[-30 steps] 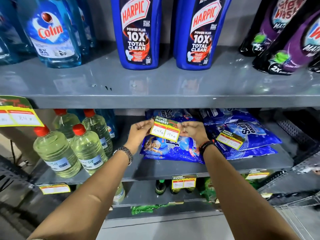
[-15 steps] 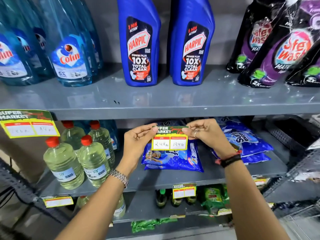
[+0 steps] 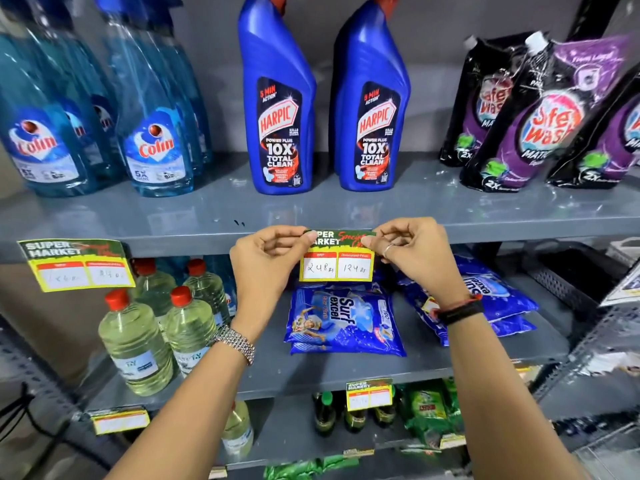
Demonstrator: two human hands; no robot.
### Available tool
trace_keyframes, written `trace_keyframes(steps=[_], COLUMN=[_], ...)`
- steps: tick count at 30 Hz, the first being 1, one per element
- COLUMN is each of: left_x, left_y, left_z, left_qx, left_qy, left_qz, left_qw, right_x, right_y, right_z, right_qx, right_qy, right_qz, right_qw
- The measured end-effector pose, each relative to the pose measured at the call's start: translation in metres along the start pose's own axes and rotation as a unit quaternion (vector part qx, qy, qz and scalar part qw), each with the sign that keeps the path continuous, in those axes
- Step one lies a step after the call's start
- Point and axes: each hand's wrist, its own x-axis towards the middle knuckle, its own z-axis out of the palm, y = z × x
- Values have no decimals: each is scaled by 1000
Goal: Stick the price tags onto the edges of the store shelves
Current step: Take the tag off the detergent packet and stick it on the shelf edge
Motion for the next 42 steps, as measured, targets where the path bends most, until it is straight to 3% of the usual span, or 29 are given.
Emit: trace_keyframes(steps=[11,13,15,17,19,23,28,34,39,42], left_x=[3,3,3,5,10,16,18,14,-31,-60], left_y=[5,10,14,17,18,14,5,0,-6,-18], left_z=[-5,-5,-5,-4,-2,3,-3,2,28,58], left_qx=[155,272,403,447,439,420,386,347,268,229], left_qy=[-11,14,51,45,6,-62,-81,-74,35,-29], left_qz=[50,81,150,220,254,242,240,244,282,333], left_qw=[987,959,901,866,862,872,887,903,921,914], right_x=[-4,-7,-12,-15,-14,-7,-4,-3,-2,-8], right_y=[0,-1,-3,-7,-13,-17,-17,-14,-2,13], right_z=[12,13,14,18,23,33,33,20,9,-1], right_qx=[-58,-73,-121,-201,-246,-271,-217,-155,-113,-77], right_qy=[77,86,114,152,145,85,92,74,41,42], right_qz=[-23,-27,-57,-100,-115,-93,-76,-43,-81,-145], right_qw=[995,993,984,963,951,954,969,984,989,986])
